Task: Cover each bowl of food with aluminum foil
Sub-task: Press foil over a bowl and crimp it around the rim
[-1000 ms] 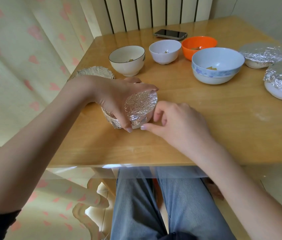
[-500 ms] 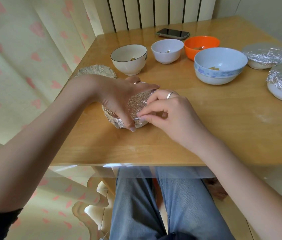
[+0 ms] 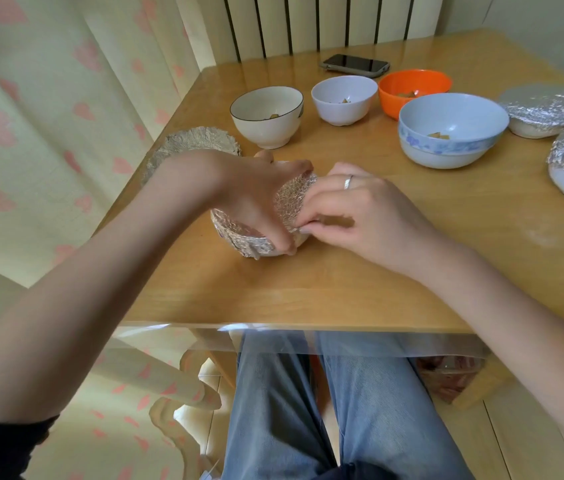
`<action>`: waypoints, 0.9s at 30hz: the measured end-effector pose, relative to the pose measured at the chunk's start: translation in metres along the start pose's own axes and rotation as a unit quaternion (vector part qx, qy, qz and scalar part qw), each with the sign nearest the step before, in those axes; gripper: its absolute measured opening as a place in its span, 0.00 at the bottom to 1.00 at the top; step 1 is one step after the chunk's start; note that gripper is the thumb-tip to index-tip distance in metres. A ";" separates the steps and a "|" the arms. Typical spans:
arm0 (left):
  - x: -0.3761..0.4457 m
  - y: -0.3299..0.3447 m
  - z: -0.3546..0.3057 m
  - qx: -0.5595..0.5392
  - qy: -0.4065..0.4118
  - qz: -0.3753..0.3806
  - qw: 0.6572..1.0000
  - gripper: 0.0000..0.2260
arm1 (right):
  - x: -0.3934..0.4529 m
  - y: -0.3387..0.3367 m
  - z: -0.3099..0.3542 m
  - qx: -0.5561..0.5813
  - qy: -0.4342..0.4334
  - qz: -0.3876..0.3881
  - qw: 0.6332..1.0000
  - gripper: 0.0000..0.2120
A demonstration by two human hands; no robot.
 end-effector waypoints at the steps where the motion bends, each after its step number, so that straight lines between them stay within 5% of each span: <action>1: 0.001 0.001 -0.001 0.017 -0.029 0.002 0.999 0.55 | 0.001 -0.003 -0.004 -0.004 -0.005 0.002 1.000 0.03; 6: -0.008 0.000 -0.007 0.026 -0.080 0.032 0.996 0.63 | 0.002 -0.011 -0.011 -0.016 0.004 0.012 1.000 0.06; 12: -0.022 -0.013 0.006 0.011 0.057 0.048 0.997 0.68 | -0.033 -0.019 0.005 -0.021 0.139 -0.079 0.987 0.11; 14: -0.016 -0.010 0.003 0.033 0.086 0.060 0.994 0.67 | -0.044 -0.012 0.019 -0.025 0.179 -0.095 0.979 0.06; 22: -0.004 -0.003 -0.003 0.009 0.148 0.013 0.989 0.49 | -0.046 0.020 0.039 -0.004 0.270 -0.067 0.961 0.17; 27: -0.002 -0.004 -0.004 -0.002 0.102 0.038 0.994 0.57 | -0.044 0.032 0.047 -0.030 0.272 -0.090 0.958 0.16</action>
Point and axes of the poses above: each hand's wrist, its own x-axis towards the middle knuckle, its own y-axis out of the palm, z = x × y, the point moved 3 cm from there along x, towards the middle knuckle, and after that the axes turned 4 degrees about y, right-handed, at the moved point
